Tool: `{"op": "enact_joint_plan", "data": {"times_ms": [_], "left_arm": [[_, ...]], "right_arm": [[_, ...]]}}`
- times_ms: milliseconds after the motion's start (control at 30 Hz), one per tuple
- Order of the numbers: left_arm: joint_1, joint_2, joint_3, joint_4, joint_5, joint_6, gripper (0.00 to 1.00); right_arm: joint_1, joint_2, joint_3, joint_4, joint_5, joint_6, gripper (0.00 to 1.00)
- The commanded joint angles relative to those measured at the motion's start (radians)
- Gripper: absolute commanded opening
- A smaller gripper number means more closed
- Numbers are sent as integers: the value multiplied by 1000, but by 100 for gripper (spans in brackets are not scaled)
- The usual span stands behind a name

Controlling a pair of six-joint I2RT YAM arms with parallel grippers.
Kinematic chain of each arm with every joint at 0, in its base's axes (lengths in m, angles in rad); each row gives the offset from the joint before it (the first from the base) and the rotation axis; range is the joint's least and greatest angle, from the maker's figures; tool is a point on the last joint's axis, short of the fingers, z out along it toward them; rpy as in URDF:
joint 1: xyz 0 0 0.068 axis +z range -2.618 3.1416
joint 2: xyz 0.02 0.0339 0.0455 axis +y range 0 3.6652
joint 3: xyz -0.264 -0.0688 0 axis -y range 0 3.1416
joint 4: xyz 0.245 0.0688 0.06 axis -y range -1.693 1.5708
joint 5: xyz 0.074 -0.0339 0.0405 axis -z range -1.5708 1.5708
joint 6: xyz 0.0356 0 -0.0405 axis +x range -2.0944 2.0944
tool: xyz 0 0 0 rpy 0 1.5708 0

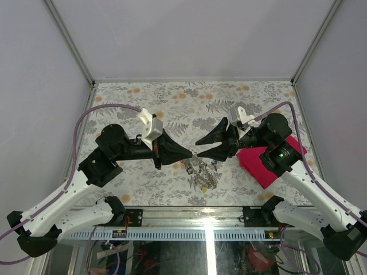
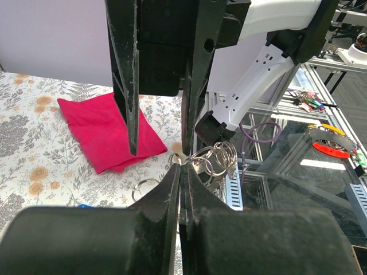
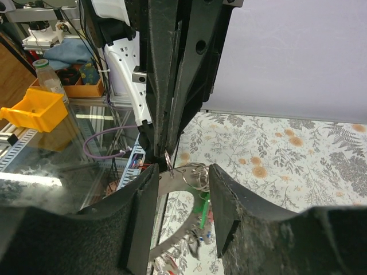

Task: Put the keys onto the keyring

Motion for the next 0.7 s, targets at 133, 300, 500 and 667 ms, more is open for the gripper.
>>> {"op": "enact_joint_plan", "data": {"times_ms": [133, 300, 500, 667], "left_arm": [[-2, -4, 47, 64, 14, 14, 0], [-1, -6, 45, 64, 11, 14, 0], [-1, -12, 45, 54, -4, 19, 0], [-2, -33, 48, 17, -68, 37, 6]], "right_arm": [[37, 32, 4, 52, -33, -11, 38], [52, 40, 5, 47, -48, -12, 26], [54, 39, 21, 42, -54, 0, 0], [54, 11, 80, -139, 19, -121, 0]]}}
